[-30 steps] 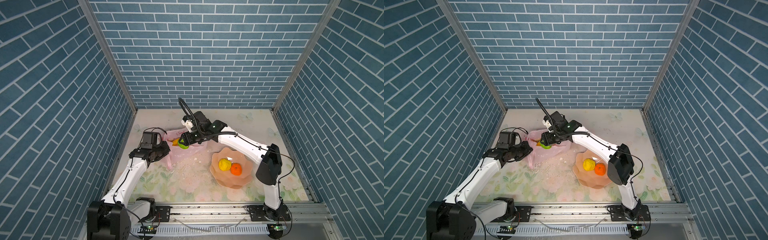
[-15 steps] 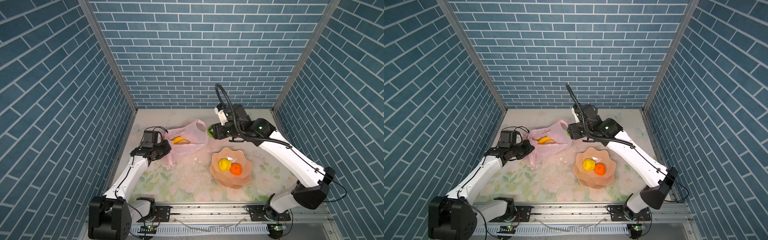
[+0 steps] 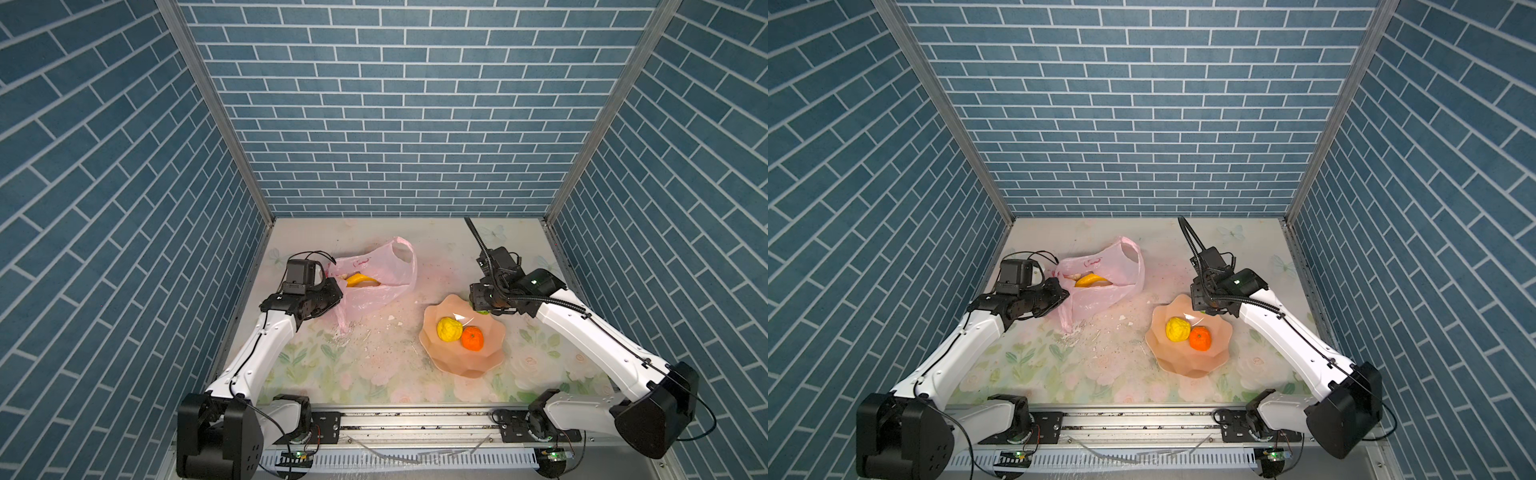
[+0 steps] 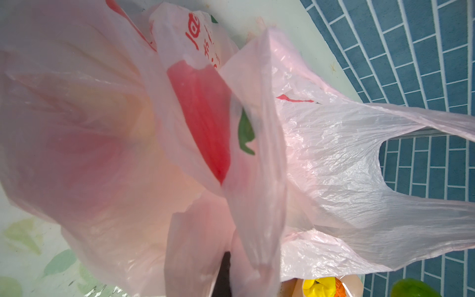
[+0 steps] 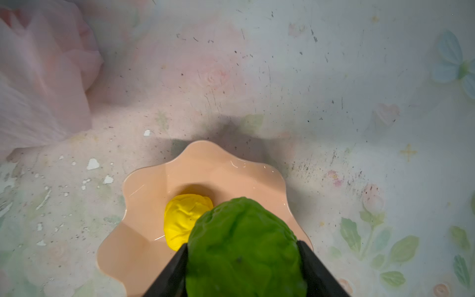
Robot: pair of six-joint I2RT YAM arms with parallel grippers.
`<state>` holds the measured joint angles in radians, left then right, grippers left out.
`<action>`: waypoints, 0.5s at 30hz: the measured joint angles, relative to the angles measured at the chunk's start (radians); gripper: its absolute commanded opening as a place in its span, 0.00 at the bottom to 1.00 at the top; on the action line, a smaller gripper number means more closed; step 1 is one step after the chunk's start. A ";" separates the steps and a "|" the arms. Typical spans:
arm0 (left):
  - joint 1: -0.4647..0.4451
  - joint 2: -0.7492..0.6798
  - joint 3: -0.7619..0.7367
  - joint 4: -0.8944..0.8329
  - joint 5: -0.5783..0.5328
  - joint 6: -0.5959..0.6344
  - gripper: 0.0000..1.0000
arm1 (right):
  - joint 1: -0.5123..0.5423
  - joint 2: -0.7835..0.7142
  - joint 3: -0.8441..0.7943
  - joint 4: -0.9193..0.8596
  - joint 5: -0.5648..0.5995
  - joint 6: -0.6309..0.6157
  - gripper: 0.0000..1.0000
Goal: Take the fake fruits out of the plastic bag
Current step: 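Carry the green fruit over the peach bowl and lower it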
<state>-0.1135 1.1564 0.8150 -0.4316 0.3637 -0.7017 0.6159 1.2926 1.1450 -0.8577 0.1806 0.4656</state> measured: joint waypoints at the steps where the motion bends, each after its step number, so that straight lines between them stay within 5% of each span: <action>1: 0.000 -0.003 0.000 -0.001 0.000 0.000 0.00 | -0.006 0.010 -0.013 0.014 0.000 0.002 0.23; 15: 0.000 -0.040 0.000 -0.020 -0.003 0.000 0.00 | -0.026 0.164 -0.088 0.185 -0.038 0.002 0.26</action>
<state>-0.1135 1.1164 0.8150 -0.4515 0.3611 -0.7017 0.5903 1.4567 1.0569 -0.6731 0.1429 0.4671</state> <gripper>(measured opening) 0.047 0.604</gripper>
